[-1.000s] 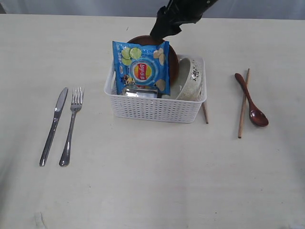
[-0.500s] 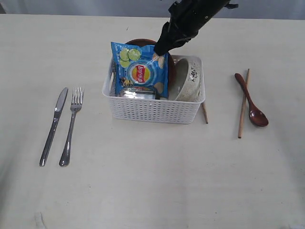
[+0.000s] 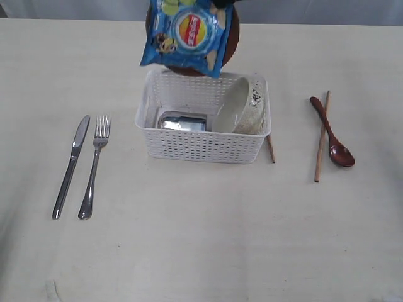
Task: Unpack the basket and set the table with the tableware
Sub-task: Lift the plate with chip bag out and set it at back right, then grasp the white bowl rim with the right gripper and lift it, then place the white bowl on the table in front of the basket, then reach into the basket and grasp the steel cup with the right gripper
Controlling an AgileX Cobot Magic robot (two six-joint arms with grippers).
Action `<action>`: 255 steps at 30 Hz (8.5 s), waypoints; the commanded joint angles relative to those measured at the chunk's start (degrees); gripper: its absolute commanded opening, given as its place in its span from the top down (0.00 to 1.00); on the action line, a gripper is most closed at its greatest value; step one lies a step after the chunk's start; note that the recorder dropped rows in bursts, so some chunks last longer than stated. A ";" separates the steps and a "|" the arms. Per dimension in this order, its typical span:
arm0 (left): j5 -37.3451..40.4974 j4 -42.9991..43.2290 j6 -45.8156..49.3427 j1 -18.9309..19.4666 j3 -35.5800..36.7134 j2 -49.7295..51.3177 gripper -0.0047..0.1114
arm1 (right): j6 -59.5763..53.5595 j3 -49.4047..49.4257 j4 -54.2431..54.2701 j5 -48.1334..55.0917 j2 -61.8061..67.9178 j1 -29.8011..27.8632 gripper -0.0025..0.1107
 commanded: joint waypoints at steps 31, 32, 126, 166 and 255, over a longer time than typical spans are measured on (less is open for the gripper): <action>-0.61 0.52 -0.24 0.11 0.18 -0.15 0.96 | 39.86 -2.55 9.85 -9.17 25.77 -30.95 0.94; -0.61 0.52 -0.24 0.11 0.18 -0.15 0.96 | 39.86 -2.78 10.12 -9.17 25.77 -31.10 0.89; -0.61 0.52 -0.24 0.11 0.18 -0.15 0.96 | 53.85 1.13 -16.90 11.93 -13.50 10.87 0.98; -0.61 0.52 -0.24 0.11 0.18 -0.15 0.96 | 44.68 44.01 -0.60 -15.36 -12.88 20.04 0.98; -0.61 0.52 -0.24 0.11 0.18 -0.15 0.96 | 44.05 14.35 5.40 -14.67 9.56 9.40 0.98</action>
